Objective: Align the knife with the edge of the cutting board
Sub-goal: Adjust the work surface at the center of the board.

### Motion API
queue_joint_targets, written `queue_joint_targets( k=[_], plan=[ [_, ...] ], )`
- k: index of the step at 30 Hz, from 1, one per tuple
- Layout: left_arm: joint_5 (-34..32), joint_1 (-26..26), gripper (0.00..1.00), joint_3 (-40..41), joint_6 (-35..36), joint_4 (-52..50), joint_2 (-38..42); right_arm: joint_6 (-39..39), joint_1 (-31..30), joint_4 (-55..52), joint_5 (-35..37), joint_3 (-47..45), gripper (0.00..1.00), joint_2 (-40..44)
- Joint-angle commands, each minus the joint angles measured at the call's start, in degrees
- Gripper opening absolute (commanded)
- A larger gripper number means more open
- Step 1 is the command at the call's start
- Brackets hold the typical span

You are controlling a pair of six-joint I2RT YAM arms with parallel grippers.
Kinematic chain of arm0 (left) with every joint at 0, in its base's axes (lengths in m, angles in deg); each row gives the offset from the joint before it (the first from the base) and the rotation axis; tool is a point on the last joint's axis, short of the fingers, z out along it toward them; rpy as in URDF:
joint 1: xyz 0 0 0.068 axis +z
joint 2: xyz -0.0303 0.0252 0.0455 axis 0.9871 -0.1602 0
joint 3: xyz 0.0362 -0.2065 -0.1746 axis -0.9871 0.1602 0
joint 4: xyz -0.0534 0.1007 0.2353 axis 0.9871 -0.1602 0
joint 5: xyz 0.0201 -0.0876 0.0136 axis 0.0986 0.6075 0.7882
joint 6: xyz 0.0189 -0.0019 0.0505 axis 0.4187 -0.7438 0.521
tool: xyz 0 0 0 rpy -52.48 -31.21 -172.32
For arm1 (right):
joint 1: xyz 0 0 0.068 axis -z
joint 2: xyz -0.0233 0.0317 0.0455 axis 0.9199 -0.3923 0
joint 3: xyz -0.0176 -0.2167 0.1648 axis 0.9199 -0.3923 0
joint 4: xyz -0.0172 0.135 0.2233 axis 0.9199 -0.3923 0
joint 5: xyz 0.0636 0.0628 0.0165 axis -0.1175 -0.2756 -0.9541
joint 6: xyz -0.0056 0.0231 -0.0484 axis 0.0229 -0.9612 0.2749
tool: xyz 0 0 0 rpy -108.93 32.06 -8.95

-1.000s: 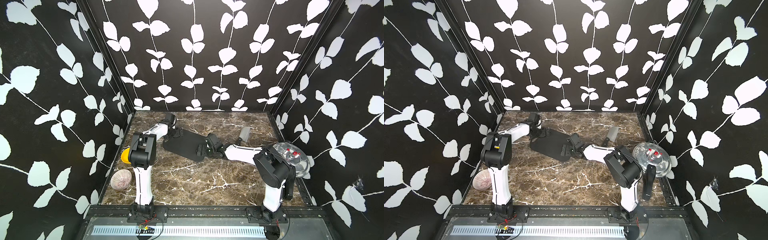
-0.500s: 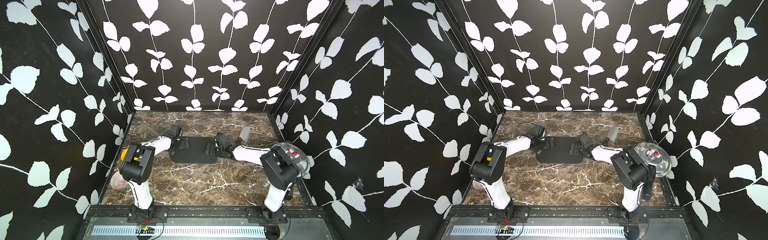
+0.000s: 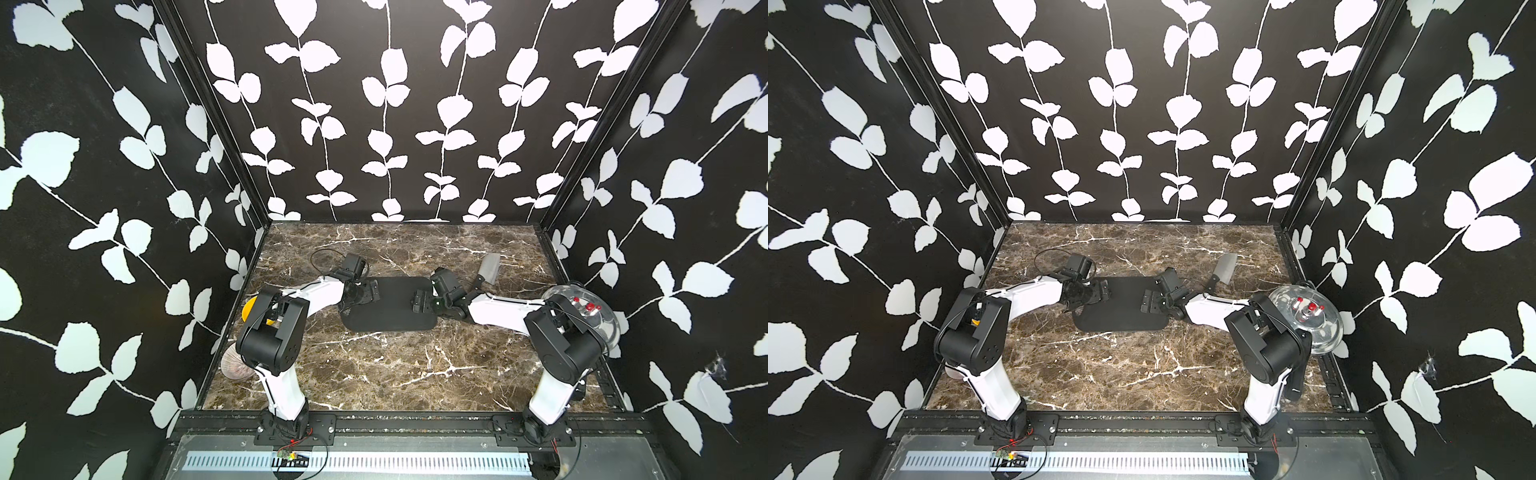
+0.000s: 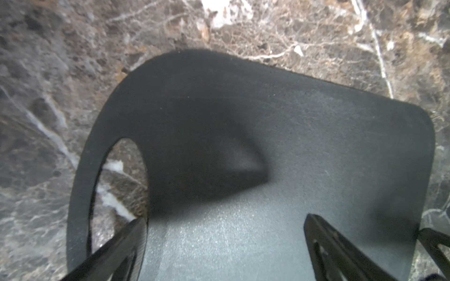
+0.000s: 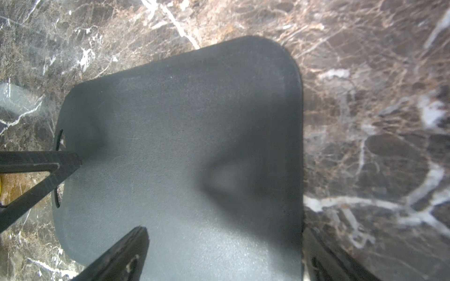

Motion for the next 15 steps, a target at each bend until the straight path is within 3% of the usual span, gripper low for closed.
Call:
queue_joint_targets(
  k=[1, 11, 15],
  plan=[
    [3.8, -1.4, 0.98, -0.4, 0.0, -5.2, -1.6, -2.3, -1.7, -1.2, -5.4, -1.9, 0.99, 0.5],
    [3.7, -1.4, 0.99, -1.6, 0.0, -5.8, -2.0, -3.9, -2.4, -2.5, -4.1, -1.6, 0.99, 1.1],
    [2.2, -1.4, 0.98, -3.4, 0.0, -7.0, -0.2, -2.4, -1.7, -13.0, 1.0, 4.4, 0.99, 1.3]
  ],
)
